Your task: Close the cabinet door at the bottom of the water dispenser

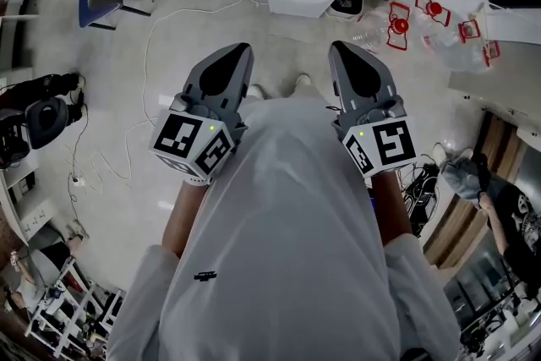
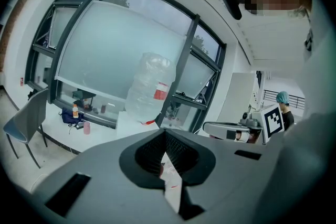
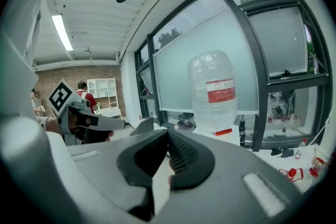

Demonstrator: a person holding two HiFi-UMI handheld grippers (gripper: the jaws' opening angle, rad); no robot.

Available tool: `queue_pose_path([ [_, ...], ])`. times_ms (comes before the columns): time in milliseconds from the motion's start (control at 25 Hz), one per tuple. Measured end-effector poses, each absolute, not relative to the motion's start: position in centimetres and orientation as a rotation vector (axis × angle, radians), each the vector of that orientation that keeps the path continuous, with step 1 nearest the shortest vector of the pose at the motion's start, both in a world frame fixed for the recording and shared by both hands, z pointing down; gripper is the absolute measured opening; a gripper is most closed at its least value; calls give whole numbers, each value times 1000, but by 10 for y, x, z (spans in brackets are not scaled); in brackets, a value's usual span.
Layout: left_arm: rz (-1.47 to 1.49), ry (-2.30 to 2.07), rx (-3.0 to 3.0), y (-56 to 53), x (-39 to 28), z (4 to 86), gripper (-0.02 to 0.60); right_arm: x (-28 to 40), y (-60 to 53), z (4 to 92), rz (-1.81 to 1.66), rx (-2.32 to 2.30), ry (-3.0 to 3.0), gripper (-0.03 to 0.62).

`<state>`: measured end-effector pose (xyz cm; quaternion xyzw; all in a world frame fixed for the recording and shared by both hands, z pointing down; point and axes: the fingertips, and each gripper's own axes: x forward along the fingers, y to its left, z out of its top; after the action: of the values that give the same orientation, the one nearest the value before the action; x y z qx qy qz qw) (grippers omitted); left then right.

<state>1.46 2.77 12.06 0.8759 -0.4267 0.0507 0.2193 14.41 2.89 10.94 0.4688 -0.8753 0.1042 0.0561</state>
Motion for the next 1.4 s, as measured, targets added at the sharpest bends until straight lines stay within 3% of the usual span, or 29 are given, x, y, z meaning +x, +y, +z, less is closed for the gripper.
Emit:
queue_pose_path([
  [600,118,-1045,2485,41,-8,124,0,119,56,109,298,1546,-2557,9],
  [1120,9,-1060,2479,61,-97,131,2,56,82,103,231,1617,-2524,9],
  [1400,-35,-1014,2480,68,-114,127,2,48,92,88,161,1668,-2439,11],
])
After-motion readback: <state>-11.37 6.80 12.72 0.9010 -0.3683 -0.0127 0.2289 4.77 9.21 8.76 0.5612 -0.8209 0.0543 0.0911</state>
